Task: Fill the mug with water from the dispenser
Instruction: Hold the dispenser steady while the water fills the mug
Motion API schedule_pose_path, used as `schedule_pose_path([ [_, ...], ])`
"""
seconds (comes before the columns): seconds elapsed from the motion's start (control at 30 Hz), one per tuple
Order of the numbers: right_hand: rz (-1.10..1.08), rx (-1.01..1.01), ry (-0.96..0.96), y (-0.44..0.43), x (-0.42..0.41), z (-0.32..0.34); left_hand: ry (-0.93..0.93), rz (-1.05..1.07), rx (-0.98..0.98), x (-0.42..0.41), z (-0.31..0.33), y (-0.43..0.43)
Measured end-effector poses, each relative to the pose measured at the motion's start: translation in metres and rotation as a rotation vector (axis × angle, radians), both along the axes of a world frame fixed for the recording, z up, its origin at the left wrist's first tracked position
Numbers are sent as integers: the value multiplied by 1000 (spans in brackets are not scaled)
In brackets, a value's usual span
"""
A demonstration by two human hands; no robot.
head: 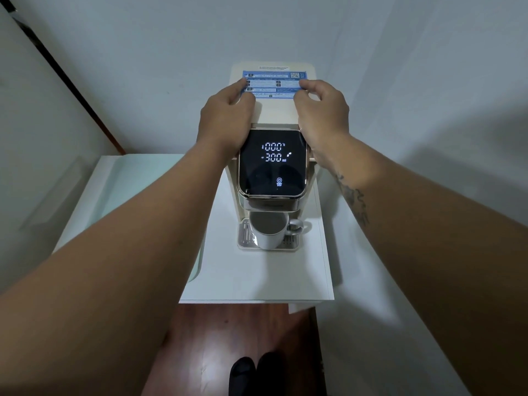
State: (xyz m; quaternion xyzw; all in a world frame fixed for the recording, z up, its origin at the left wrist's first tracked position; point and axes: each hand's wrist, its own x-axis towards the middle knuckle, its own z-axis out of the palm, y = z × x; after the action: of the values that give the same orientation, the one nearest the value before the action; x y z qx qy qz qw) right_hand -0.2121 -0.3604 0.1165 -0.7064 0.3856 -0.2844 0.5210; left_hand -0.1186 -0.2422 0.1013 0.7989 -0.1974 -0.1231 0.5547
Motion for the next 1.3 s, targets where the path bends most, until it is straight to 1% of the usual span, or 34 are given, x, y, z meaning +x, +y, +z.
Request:
schedule_pose_path([
  [1.3,2,-15,7,1,-1,0,22,1,15,-5,5,2],
])
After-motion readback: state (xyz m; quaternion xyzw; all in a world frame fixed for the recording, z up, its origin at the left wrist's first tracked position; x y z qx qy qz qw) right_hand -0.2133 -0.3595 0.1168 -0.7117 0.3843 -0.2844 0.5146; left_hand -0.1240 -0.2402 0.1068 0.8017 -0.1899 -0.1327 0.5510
